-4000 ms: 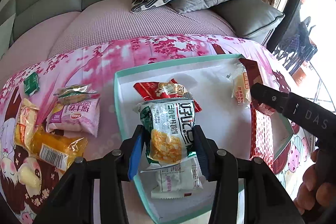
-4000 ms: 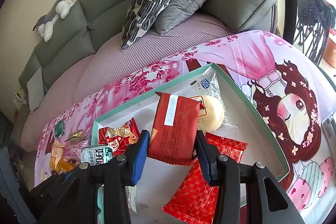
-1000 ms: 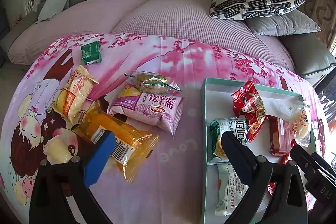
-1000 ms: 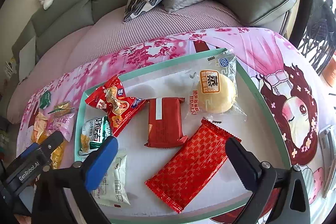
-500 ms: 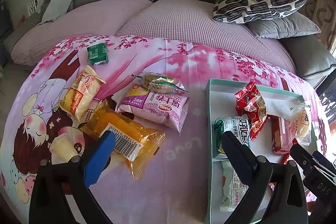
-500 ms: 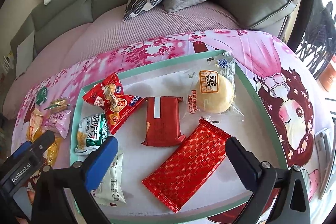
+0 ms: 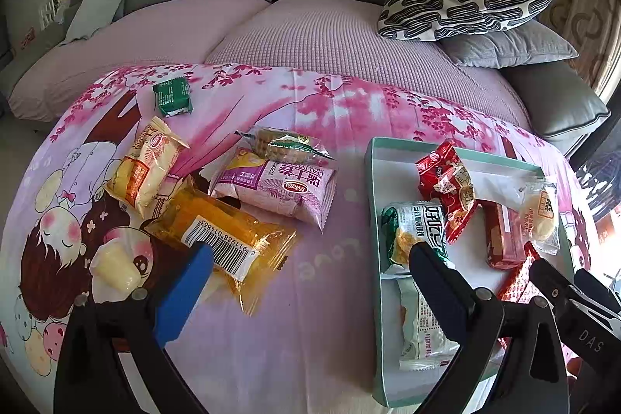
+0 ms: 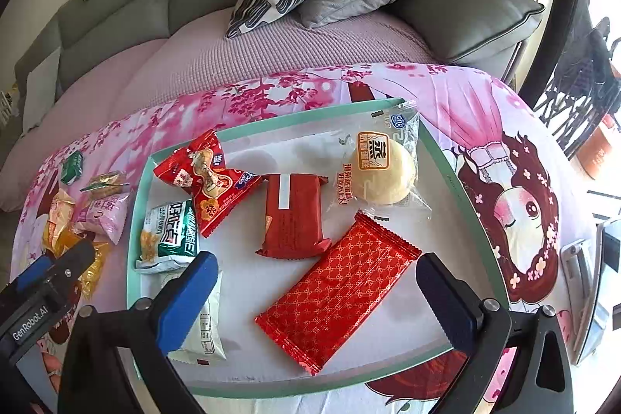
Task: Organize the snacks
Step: 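Withdraw both open tools from the tray, then move the left tool over the jelly cup while the right approaches the orange bread bag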
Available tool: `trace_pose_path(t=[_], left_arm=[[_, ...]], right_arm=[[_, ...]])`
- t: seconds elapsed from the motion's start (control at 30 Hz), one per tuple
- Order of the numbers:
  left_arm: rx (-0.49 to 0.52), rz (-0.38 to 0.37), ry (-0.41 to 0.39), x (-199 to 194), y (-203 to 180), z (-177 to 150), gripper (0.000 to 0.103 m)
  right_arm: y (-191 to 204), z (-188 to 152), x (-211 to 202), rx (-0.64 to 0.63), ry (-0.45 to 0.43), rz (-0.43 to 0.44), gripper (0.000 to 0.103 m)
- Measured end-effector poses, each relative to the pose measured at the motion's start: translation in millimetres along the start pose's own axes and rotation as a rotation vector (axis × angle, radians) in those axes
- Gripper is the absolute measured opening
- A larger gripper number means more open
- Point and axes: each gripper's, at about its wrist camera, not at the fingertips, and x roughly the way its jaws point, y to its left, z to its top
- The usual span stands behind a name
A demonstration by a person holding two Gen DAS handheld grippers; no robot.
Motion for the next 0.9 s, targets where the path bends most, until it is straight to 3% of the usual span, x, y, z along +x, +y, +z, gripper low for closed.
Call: trace_pose_path(t=[0.47,0.8,0.9], left_arm=[[0.038,-0.059,-0.001,-15,0,-9,0.101],[0.026,-0.055,0.009,-12,4,-8,0.101],[0.035,-0.055,0.007,-13,2,-9,0.101]], right_arm=[[-33,-11,-22,0.047,-0.003,-0.070,0.103],[-77,-23,-10,0.072,0.082,-0.228,0.103],[-73,-25,-3,0.051,0.098,-0.218,0.103]])
